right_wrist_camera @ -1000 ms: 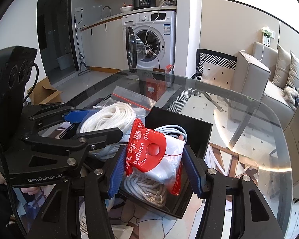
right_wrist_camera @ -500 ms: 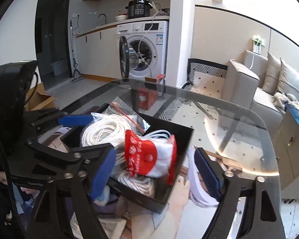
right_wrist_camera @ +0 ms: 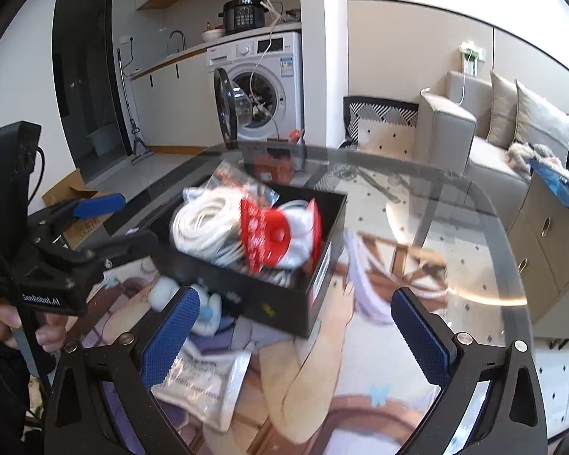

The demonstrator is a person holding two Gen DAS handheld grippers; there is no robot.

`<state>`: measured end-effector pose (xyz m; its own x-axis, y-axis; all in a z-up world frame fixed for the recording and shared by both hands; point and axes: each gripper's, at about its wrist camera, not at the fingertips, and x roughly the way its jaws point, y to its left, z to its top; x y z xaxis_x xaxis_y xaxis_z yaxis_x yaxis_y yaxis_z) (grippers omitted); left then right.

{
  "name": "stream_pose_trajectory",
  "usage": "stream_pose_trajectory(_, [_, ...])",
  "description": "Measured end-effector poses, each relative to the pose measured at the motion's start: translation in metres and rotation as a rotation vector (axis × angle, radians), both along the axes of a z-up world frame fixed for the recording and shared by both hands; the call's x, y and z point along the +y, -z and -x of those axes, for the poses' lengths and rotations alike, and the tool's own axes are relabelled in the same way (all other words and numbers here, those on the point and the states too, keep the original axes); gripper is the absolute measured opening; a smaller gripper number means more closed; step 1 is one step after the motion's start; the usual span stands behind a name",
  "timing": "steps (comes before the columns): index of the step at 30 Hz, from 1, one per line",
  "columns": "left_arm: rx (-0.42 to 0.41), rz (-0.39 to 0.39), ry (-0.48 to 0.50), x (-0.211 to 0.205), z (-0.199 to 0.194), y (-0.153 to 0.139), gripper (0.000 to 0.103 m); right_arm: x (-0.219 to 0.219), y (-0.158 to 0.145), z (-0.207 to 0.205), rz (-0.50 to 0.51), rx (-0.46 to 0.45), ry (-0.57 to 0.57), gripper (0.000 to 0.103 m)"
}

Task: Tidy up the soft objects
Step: 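Open both tools to drop the red packet and rope bag into the box, then withdraw both tools toward the plush toy and white medicine packet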

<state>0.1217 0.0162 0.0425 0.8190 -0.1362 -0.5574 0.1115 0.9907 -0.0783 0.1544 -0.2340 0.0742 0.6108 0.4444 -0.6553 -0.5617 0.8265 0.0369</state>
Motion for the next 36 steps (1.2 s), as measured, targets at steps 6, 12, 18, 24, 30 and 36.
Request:
stream_pose_trajectory(6, [0.005,-0.004,-0.043,0.006,0.019,0.007,0.103,0.004,0.012,0.015,0.005,0.052,-0.026,0.103])
stream_pose_trajectory(12, [0.026,0.000,-0.079,0.010,0.034,0.017,0.103,0.015,0.020,0.023,0.013,0.079,-0.058,0.103])
stream_pose_trajectory(18, [0.040,-0.006,-0.092,0.011,0.043,0.023,0.103,0.027,0.032,0.026,0.042,0.130,-0.087,0.103])
stream_pose_trajectory(24, [0.070,0.007,-0.094,0.015,0.047,0.033,0.103,0.037,0.046,0.025,0.058,0.186,-0.108,0.103])
stream_pose_trajectory(30, [0.105,0.010,-0.097,0.018,0.046,0.044,0.103,0.047,0.056,0.026,0.074,0.216,-0.123,0.103])
stream_pose_trajectory(36, [0.128,0.026,-0.096,0.020,0.044,0.050,0.103,0.057,0.064,0.029,0.089,0.229,-0.140,0.103])
